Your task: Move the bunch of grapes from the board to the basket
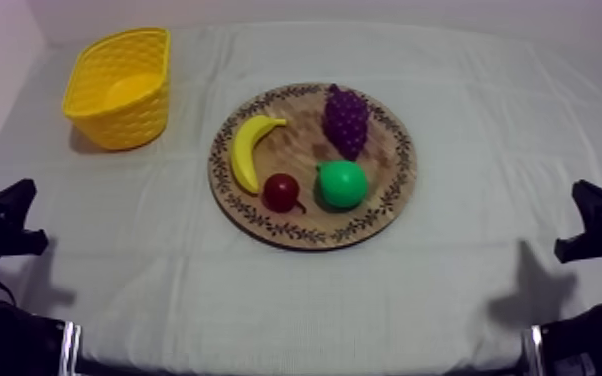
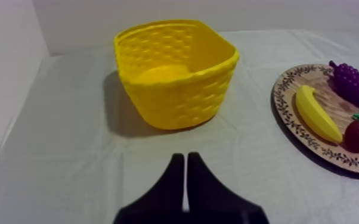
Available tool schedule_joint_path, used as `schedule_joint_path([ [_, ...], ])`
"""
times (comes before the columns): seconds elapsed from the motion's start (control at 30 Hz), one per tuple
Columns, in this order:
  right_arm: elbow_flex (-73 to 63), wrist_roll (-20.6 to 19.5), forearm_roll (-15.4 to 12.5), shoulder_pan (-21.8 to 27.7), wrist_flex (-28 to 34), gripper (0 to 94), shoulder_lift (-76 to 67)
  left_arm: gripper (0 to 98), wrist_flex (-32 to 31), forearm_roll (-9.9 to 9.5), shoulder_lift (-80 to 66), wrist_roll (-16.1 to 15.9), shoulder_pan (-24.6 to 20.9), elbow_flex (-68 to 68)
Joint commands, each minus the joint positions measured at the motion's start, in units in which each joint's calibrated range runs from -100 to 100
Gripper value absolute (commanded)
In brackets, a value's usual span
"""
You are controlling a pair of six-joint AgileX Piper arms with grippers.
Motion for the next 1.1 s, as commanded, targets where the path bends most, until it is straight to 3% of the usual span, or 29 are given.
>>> schedule_joint_path([
  [0.0,-0.01,-0.01,-0.03,0.01,-0.02,0.5,0.0,0.0,-9.12,-0.44,0.0,2.79,-1.51,2.82],
  [0.63,-0.01,-0.01,-0.03,0.01,-0.02,0.5,0.0,0.0,-9.12,-0.44,0.0,1.1,-1.58,2.82],
  [1.07,-0.01,-0.01,-0.03,0.01,-0.02,0.5,0.0,0.0,-10.09,-0.42,4.4,2.09,-1.49,-1.0],
])
